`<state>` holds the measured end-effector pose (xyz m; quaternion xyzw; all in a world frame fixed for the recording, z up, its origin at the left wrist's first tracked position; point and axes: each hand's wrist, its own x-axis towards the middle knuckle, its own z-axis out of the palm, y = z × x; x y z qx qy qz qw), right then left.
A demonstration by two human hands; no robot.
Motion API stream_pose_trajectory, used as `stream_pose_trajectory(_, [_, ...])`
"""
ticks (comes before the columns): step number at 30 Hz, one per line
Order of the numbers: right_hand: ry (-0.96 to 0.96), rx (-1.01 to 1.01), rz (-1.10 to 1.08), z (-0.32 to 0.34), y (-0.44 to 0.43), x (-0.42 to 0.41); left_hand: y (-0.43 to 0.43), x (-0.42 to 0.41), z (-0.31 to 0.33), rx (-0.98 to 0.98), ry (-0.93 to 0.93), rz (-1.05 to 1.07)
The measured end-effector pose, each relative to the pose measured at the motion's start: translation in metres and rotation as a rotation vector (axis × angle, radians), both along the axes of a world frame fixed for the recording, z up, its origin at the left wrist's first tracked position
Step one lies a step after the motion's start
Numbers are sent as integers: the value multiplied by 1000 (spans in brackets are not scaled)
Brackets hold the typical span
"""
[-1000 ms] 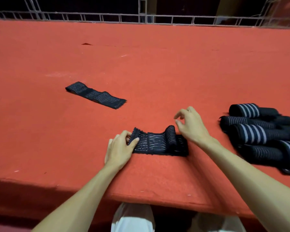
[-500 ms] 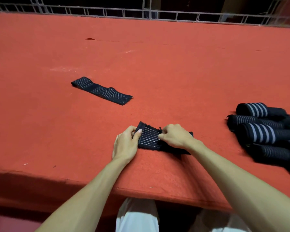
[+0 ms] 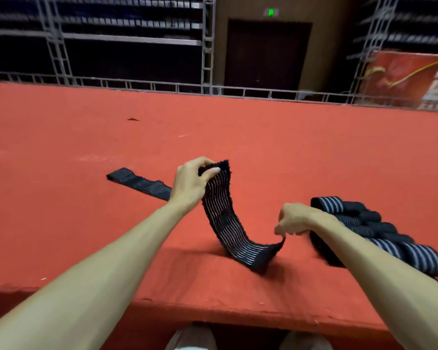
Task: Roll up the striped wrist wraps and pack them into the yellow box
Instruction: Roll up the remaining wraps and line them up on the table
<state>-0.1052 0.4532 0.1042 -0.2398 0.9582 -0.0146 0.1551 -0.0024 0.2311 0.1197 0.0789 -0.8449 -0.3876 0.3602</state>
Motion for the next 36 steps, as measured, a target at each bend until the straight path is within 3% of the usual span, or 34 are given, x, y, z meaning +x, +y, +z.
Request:
stream_pose_trajectory(2, [146,-183,102,26,3,9,14,7,27,-16,25,-66])
stream_pose_trajectory(3, [162,-370,155,41,4,16,21,12,41,2,33,-96])
stream_pose_trajectory(5, [93,-784,230,71,3,36,34,24,64,83,37,-186])
stream_pose_trajectory(7, [52,-1062,289,98,2,53,45,35,84,163,24,-275])
stream_pose_trajectory(14, [37,-1390,323,148,-1,79,70,62,119,563,115,-441])
stream_pose_trajectory(16, [-25,-1553,239,153,0,85,74,69,116,619,26,-566])
stream_pose_trajectory(18, [-117,-1694,137,156,3,88,74,75,106,542,-128,-668])
stream_pose_trajectory(21, [-257,-1767,56,153,6,85,77,82,93,448,-302,-780])
stream_pose_trajectory(25, [-350,-1764,-35,137,5,71,82,75,78,639,-280,-863])
stream_pose_trajectory(33, [-334,-1524,-256,47,8,11,85,18,-11,722,-549,-776])
stream_pose_trajectory(36, [-346,-1460,-319,5,12,-23,86,-16,-53,645,-644,-682])
